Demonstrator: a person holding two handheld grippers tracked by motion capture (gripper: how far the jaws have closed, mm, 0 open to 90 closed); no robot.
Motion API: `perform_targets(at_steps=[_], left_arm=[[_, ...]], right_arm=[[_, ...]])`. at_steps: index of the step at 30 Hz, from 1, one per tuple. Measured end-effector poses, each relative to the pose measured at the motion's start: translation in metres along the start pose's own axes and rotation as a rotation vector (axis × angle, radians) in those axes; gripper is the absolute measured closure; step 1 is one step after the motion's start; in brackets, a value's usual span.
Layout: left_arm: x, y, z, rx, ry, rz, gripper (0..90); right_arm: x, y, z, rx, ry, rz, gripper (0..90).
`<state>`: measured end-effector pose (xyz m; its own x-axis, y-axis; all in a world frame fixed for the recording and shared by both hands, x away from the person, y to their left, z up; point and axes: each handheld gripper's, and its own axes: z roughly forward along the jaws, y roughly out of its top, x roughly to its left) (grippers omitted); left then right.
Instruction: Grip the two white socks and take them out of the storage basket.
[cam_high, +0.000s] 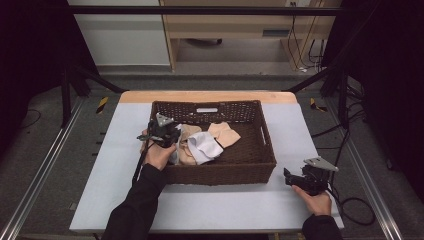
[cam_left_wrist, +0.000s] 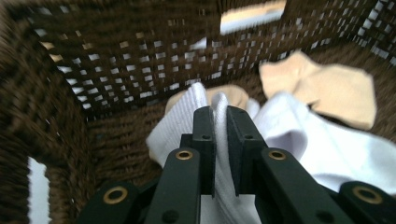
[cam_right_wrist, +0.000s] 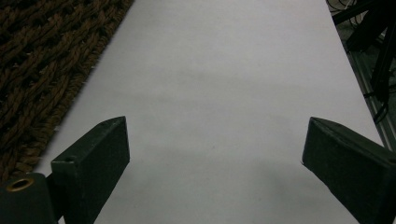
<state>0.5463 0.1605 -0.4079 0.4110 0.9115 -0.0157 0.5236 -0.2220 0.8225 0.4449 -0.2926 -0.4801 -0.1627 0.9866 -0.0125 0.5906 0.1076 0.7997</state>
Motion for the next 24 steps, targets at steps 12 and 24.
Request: perform_targets(at_steps=[12,24], left_arm=[[0.003,0.022,-0.029,-0.164,-0.037,-0.009,82.6],[0.001,0.040,-0.060,-0.247,-0.084,-0.002,83.6]], right_arm=[[0.000,0.000,0.000,-0.003,0.002,0.000,7.8],[-0.001,0.000,-0.001,-0.011,0.002,-0.006,7.8]])
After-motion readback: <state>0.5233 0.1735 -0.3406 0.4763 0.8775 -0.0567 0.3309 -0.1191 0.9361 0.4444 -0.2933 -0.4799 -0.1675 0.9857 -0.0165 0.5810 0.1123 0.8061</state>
